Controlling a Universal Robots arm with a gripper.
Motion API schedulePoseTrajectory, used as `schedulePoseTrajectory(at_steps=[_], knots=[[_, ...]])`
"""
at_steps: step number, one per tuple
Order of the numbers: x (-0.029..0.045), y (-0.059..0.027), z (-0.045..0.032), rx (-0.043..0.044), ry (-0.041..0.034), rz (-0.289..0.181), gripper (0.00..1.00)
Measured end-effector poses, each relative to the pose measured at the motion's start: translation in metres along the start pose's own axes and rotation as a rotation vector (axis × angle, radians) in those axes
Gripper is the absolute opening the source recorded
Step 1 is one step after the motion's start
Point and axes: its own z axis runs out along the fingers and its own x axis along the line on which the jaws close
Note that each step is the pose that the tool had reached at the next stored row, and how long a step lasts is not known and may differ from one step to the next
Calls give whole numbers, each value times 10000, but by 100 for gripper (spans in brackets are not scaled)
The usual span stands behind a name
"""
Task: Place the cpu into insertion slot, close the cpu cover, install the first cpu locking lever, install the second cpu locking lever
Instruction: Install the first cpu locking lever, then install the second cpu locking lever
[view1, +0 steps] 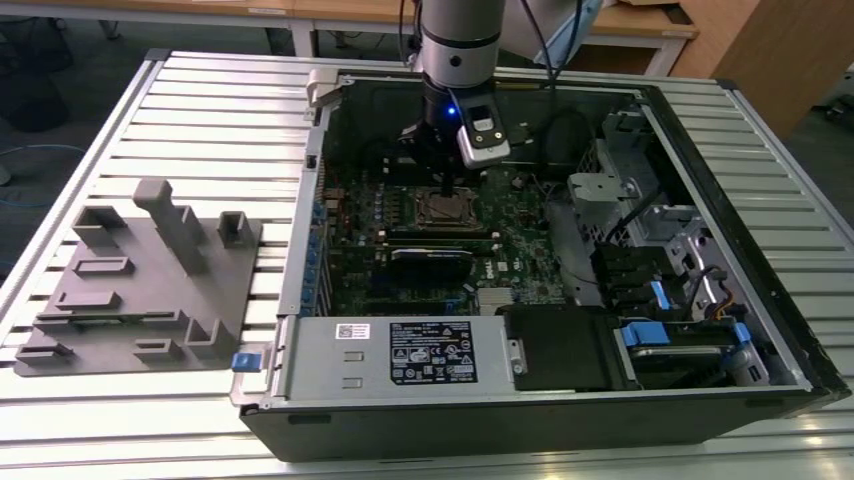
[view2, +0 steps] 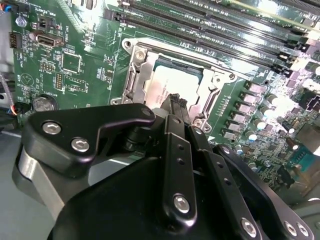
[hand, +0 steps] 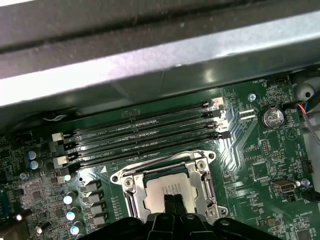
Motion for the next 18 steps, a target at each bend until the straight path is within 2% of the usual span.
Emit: schedulePoseTrajectory(at_steps=[6,10,18], knots=[[1,-8,4,-74,-100,-740,10],[5,-46,4,-83,-103,-864,10],[5,-48,4,-84,-103,-882,10]])
